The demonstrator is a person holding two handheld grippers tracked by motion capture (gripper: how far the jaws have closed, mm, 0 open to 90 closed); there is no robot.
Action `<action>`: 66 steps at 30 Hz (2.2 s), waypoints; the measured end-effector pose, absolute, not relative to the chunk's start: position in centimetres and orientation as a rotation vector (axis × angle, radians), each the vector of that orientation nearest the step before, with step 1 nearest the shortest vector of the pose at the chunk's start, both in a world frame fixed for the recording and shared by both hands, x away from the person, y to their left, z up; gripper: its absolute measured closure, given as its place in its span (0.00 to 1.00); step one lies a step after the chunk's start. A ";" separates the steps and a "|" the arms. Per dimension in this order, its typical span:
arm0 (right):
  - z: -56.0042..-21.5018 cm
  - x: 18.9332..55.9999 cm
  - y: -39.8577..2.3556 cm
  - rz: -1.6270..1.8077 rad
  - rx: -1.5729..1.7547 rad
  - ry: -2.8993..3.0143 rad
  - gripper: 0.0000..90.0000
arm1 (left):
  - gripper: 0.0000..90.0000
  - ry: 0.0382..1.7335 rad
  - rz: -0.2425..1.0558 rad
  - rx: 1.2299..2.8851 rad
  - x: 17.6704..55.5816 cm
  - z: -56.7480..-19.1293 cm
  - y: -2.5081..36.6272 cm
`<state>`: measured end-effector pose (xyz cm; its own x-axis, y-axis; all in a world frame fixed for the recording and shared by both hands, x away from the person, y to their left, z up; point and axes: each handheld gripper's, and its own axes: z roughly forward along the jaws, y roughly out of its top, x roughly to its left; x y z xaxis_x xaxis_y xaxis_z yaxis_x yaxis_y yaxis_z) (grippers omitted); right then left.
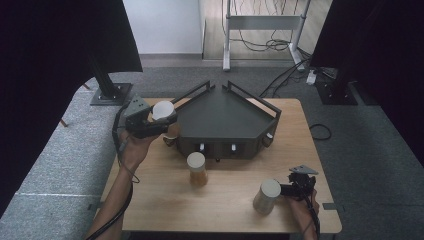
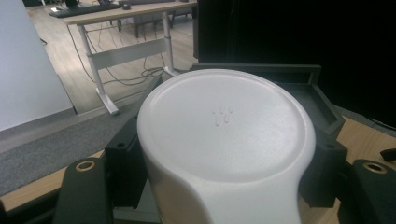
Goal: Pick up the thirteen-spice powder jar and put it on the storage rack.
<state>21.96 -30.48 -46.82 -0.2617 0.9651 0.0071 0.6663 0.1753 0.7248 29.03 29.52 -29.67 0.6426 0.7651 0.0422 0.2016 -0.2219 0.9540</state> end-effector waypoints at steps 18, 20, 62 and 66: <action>-46.8 21.9 -30.5 0.865 1.532 1.999 0.00 | 0.34 0.820 0.642 1.742 32.4 -29.6 26.8; -46.8 21.9 -30.5 0.865 1.532 1.999 0.00 | 0.34 0.824 0.644 1.745 32.7 -29.6 26.6; -46.8 21.9 -30.5 0.865 1.531 2.002 0.00 | 0.34 0.865 0.627 1.817 37.2 -32.1 21.5; -46.8 21.9 -30.5 0.865 1.530 2.002 0.00 | 0.34 0.868 0.612 1.819 37.5 -32.0 21.6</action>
<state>21.91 -30.52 -46.82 -0.2654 0.9641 0.0070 0.6659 0.1781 0.7245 37.53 21.61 -31.98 0.6162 0.7872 0.0242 0.2877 -0.2537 0.9235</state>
